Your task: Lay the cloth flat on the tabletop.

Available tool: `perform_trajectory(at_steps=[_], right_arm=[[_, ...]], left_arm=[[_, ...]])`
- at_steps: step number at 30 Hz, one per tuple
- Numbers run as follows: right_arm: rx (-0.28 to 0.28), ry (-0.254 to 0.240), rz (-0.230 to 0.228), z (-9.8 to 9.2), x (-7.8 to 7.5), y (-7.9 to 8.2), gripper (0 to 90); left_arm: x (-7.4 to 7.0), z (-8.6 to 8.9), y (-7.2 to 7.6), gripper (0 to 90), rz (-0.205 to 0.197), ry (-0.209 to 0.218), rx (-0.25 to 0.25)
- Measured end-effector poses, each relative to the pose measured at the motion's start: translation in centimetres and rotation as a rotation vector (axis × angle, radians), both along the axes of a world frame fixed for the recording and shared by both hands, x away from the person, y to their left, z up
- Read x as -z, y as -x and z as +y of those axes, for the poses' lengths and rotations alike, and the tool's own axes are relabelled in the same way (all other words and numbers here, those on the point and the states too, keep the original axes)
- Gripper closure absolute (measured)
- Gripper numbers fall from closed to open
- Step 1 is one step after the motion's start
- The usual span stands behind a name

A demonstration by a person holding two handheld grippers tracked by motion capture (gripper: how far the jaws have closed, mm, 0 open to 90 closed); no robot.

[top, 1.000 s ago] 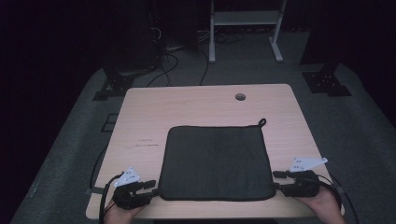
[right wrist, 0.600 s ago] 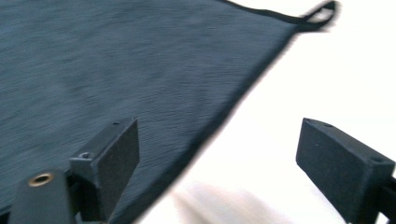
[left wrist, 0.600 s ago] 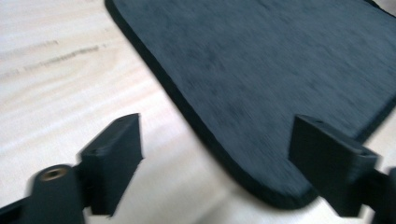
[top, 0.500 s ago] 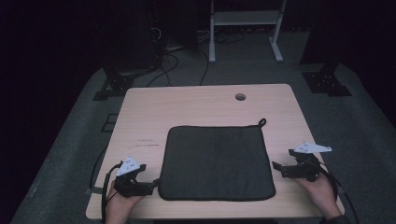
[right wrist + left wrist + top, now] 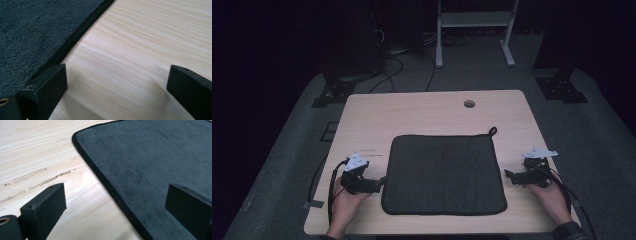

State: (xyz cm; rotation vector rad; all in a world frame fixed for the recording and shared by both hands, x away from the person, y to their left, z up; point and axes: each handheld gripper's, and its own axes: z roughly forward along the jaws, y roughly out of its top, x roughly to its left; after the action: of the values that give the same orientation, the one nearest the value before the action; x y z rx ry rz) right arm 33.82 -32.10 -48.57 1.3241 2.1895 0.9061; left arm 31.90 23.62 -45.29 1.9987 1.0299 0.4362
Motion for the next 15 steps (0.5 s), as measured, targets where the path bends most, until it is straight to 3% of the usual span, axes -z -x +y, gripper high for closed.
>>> perform_trajectory(at_steps=[5, 11, 15], right_arm=[[0.007, -0.029, 0.011, -0.4, 0.2, -0.1, 2.4], [0.004, -0.028, 0.012, -0.5, 0.2, -0.1, 2.4], [0.005, -0.030, 0.014, -0.5, 0.2, -0.1, 2.4]], left_arm=[[0.4, -0.4, -1.5, 2.3, 0.021, -0.033, -0.023], [0.8, -0.9, -3.1, 5.4, 0.029, -0.029, -0.049], [1.4, -1.3, -3.8, 6.8, 0.059, -0.057, -0.050]])
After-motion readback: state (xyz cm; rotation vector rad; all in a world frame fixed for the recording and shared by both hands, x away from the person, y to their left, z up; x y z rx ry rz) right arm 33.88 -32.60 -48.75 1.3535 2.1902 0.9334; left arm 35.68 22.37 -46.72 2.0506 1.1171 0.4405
